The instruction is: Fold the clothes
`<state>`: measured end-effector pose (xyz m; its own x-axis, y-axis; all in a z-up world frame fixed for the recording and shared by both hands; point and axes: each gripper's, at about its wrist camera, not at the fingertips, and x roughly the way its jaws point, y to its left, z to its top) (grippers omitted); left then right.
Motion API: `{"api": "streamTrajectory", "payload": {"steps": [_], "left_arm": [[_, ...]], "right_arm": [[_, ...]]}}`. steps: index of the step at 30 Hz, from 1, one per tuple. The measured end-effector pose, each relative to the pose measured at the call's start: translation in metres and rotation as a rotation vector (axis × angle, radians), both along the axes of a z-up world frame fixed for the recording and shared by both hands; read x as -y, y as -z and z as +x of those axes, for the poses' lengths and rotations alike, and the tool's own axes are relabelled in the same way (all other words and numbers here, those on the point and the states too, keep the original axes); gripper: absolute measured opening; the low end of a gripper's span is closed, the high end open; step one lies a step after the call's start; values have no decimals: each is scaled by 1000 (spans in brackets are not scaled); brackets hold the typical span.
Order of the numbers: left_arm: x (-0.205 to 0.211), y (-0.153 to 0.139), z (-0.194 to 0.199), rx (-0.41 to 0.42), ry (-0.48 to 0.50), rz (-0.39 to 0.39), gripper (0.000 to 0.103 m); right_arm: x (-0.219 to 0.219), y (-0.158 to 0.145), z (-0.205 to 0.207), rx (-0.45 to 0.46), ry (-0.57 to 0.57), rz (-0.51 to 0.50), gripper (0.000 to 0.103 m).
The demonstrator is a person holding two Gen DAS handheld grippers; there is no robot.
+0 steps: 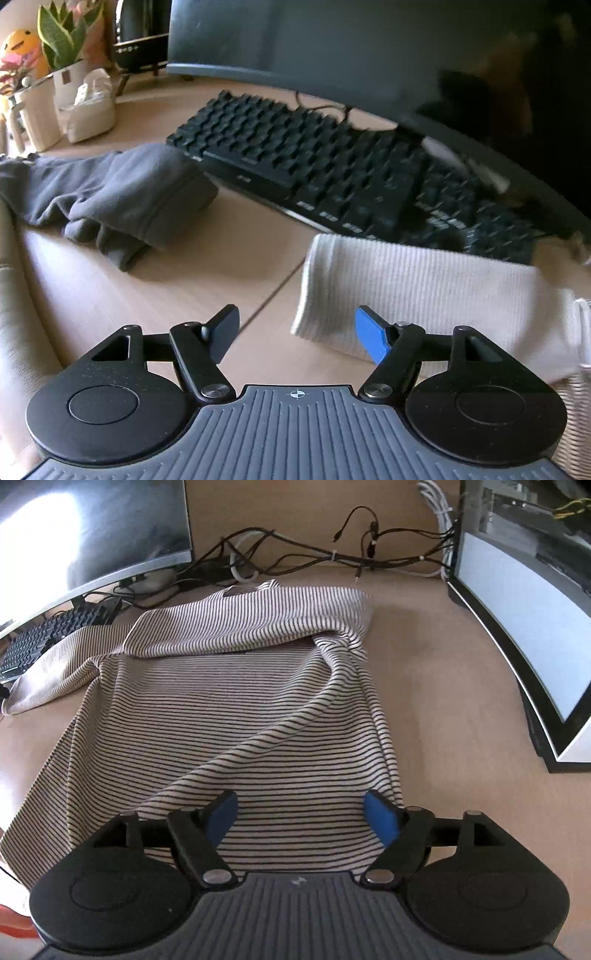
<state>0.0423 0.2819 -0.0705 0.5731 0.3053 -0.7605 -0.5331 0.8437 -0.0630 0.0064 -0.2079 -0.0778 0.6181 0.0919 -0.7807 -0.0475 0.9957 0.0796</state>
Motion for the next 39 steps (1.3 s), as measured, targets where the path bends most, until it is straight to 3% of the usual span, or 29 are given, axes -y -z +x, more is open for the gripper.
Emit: {"api": "streamTrajectory", "payload": {"steps": [10, 13, 14, 18, 23, 28, 39], "left_arm": [[10, 18, 13, -31, 51, 47, 78], [16, 17, 11, -6, 85, 50, 56], [18, 16, 12, -2, 99, 46, 41], [23, 8, 12, -1, 98, 83, 14], [24, -18, 4, 42, 55, 103, 12], [53, -57, 2, 104, 58, 207, 11], [125, -132, 7, 176, 96, 336, 11]], "right_arm": [[2, -16, -4, 16, 58, 69, 78], [0, -32, -15, 47, 65, 83, 78], [0, -38, -18, 60, 69, 89, 78], [4, -70, -28, 153, 54, 145, 79], [14, -102, -19, 265, -43, 240, 99], [25, -109, -12, 313, -103, 352, 103], [40, -76, 15, 202, -265, 521, 103]]}}
